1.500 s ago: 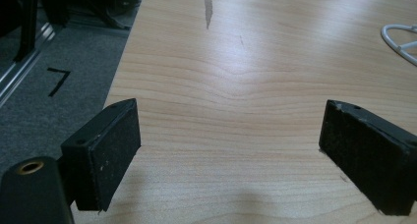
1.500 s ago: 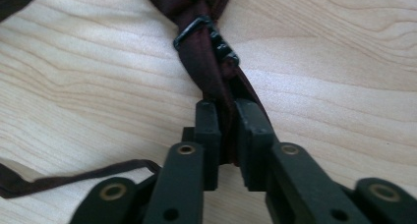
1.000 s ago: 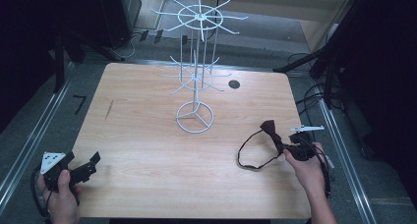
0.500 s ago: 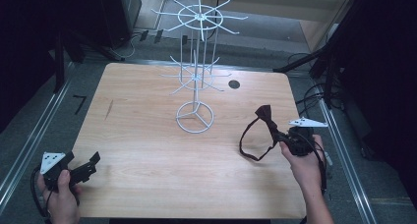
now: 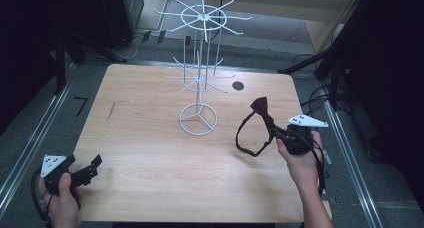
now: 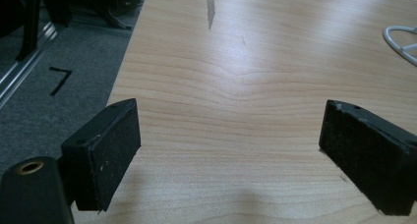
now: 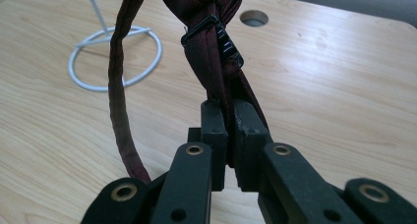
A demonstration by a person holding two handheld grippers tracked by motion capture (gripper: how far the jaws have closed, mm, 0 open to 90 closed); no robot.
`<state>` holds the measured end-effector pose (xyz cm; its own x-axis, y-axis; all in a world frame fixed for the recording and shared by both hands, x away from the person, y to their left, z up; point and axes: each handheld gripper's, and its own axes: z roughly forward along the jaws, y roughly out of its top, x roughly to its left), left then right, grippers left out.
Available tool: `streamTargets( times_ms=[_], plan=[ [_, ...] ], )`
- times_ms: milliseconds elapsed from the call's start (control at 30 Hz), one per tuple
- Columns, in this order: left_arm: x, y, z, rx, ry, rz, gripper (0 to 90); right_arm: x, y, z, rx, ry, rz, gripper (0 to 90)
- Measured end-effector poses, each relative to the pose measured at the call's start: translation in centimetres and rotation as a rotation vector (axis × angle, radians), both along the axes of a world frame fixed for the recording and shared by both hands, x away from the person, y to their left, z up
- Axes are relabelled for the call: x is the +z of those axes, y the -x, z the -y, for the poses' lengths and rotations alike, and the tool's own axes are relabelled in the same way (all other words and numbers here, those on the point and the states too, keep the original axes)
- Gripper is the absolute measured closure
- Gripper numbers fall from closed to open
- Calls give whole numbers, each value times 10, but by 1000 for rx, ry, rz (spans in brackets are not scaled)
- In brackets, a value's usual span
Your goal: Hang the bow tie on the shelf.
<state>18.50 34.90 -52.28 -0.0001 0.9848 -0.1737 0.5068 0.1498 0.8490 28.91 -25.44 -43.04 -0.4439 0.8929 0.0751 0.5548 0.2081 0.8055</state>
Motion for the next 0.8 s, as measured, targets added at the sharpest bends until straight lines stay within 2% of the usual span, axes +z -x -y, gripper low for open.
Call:
streamTargets(
  times_ms=[133,433,800],
  plan=[
    [0,0,0,-1,0,1,93,4,0,-6,15,-2,14,867],
    [0,0,0,-1,-4,-5,93,29,-3,-19,40,-32,55,868],
    [0,0,0,0,-2,-2,94,49,-8,-37,71,-46,87,868]
  ],
)
